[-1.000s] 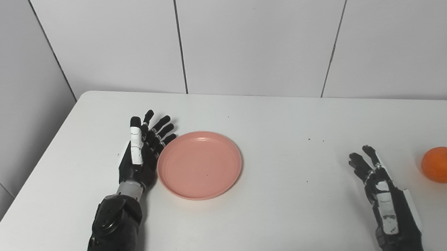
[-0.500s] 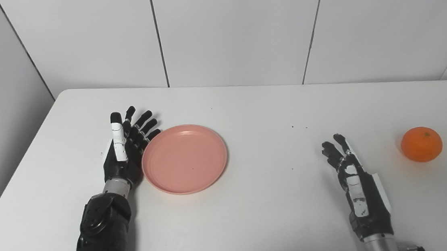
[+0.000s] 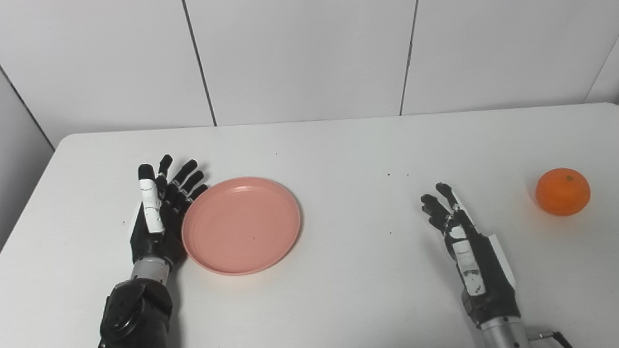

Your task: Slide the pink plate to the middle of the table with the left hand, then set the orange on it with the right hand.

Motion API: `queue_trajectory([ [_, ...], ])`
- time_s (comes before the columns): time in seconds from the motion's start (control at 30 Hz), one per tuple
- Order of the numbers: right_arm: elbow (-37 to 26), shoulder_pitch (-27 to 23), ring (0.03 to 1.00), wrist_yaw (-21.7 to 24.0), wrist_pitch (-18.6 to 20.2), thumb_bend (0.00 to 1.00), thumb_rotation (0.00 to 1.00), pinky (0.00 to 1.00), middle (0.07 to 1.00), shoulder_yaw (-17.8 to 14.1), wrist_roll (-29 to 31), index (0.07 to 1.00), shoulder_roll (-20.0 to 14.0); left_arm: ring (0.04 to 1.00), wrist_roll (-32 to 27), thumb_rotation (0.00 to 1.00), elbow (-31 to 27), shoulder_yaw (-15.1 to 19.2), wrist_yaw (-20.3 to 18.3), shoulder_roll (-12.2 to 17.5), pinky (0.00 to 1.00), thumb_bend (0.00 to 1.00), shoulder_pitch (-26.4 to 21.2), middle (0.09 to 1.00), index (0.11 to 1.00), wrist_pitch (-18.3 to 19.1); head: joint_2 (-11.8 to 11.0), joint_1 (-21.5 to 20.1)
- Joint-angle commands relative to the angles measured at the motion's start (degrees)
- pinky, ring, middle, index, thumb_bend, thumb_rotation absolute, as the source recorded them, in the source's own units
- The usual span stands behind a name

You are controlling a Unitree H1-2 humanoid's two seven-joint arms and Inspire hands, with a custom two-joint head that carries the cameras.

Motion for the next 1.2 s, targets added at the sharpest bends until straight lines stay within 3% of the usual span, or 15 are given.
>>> queue_trajectory([
  [0.0,0.0,0.0,0.894,-0.4,-0.1,0.95,1.00,0.94,0.875,0.5,-0.2,0.946,0.8,0.874,-0.5,0.93,-0.4,-0.3,0.7,-0.6,0.82,1.00,0.8,0.861,0.976,3.4,0.1,-0.2],
  [0.67,0.2,-0.7,0.892,-1.4,-0.1,0.91,1.00,0.95,0.879,2.1,-1.3,0.953,2.5,0.888,0.0,0.91,-1.5,-2.5,-0.7,-1.6,0.87,0.97,1.0,0.874,0.975,4.2,0.1,-5.8],
  [0.93,1.4,-1.5,0.884,-2.6,-0.1,0.93,1.00,0.96,0.877,3.3,-3.3,0.951,4.3,0.877,-0.1,0.90,0.1,-2.5,-1.6,-1.1,0.86,1.00,0.2,0.849,0.976,3.5,-0.6,-12.2],
  [1.17,2.2,-1.9,0.893,-3.3,-0.8,0.94,1.00,0.97,0.878,3.7,-3.6,0.957,5.3,0.870,-1.4,0.86,-0.5,-2.1,-1.6,-2.1,0.84,1.00,-0.3,0.848,0.946,5.3,-0.7,-13.3],
])
